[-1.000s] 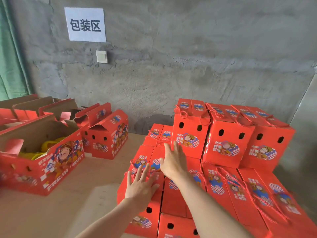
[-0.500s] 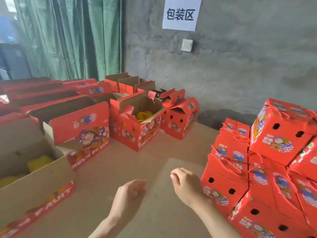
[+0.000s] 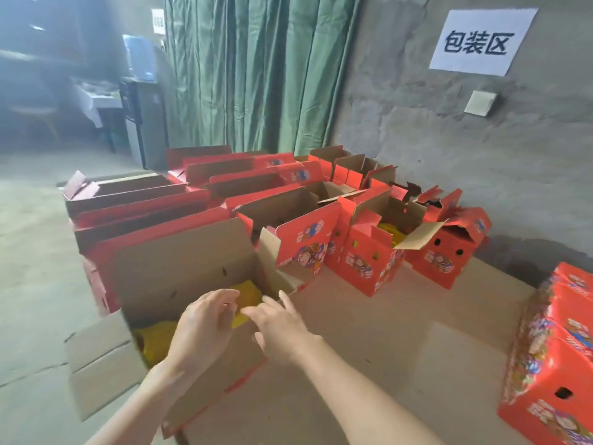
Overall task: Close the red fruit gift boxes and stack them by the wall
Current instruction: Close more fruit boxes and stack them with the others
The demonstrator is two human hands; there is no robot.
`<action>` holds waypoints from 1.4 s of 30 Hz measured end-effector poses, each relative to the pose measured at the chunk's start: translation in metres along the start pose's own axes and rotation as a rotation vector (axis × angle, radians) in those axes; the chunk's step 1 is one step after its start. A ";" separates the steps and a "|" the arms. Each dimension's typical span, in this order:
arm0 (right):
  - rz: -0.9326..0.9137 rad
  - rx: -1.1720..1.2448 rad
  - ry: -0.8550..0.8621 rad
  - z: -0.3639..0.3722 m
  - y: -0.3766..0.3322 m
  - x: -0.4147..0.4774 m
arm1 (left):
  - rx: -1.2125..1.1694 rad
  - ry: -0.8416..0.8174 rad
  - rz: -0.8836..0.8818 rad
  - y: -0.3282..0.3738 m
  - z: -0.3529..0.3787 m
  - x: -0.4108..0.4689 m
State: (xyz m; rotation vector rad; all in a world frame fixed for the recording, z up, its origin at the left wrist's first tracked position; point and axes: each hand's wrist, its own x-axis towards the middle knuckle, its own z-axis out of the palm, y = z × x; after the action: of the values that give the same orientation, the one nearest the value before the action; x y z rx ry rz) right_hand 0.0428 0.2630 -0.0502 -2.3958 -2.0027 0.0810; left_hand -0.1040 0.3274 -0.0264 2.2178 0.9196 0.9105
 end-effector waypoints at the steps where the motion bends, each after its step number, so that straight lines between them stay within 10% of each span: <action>1: 0.020 -0.052 -0.055 0.001 -0.004 0.006 | 0.033 -0.035 -0.025 -0.009 -0.006 0.002; 12: 0.003 0.114 -0.260 -0.020 0.012 -0.003 | 0.345 -0.529 0.032 -0.042 -0.011 -0.025; 29: 0.212 0.284 -0.191 -0.009 0.078 -0.191 | 0.248 -0.680 0.312 0.045 0.062 -0.092; 42: 0.548 0.157 -0.073 0.011 0.111 -0.385 | 0.144 -0.357 0.820 0.160 0.137 -0.132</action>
State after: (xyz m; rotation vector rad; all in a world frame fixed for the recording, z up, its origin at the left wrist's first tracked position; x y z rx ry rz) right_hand 0.0836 -0.1362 -0.0551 -2.7824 -1.2455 0.3206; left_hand -0.0097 0.0981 -0.0459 2.8007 -0.1302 0.7332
